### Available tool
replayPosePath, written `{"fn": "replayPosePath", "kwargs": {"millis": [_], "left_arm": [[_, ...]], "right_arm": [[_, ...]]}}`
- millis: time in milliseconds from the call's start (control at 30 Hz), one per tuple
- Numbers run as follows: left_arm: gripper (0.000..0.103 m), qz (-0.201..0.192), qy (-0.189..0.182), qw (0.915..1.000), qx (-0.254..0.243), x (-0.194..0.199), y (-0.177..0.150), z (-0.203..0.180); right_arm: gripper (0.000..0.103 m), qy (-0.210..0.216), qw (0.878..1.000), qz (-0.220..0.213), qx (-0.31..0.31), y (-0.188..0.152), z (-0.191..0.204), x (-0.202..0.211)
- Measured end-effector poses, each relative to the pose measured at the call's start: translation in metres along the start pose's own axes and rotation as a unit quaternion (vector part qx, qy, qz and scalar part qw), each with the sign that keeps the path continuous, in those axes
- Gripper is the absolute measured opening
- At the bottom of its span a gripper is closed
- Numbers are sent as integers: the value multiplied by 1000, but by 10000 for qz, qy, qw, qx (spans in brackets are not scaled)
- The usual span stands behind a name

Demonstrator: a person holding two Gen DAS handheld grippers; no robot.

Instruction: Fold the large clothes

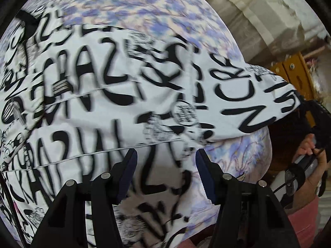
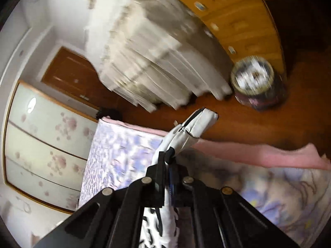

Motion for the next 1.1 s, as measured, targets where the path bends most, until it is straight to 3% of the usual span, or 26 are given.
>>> {"fn": "replayPosePath", "kwargs": {"millis": [200, 233, 267, 467, 633, 767, 900, 1100], "left_arm": [[58, -117, -143, 9995, 261, 41, -5, 75], [63, -155, -136, 9994, 278, 47, -6, 85], [68, -188, -139, 9993, 284, 54, -8, 95], [71, -445, -122, 9983, 356, 102, -29, 178], [77, -709, 233, 9968, 279, 135, -45, 249], [78, -796, 467, 9947, 458, 153, -56, 301], [78, -854, 608, 9920, 709, 160, -66, 341], [78, -929, 638, 9846, 1334, 162, -72, 392]], "right_arm": [[2, 475, 9941, -603, 771, -25, 115, 34], [2, 613, 9924, -651, 847, -33, 134, 39], [2, 713, 9910, -658, 923, -42, 150, 42], [2, 1217, 9830, -514, 1274, -116, 237, 48], [2, 1604, 9745, -146, 1562, -202, 296, 44], [2, 1651, 9658, 175, 1992, -272, 325, 28], [2, 1685, 9586, 730, 2174, -346, 338, 6], [2, 1523, 9327, 1517, 2897, -463, 331, -35]]}}
Point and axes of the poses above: each gripper's, at about its wrist camera, not at the fingertips, and x roughly against the way its jaws point, z to its left, y to its top, the point moved 10 cm from there along -x, roughly the way its jaws point, and after that the axes turned 3 degrees about z, right-handed, at the moved point
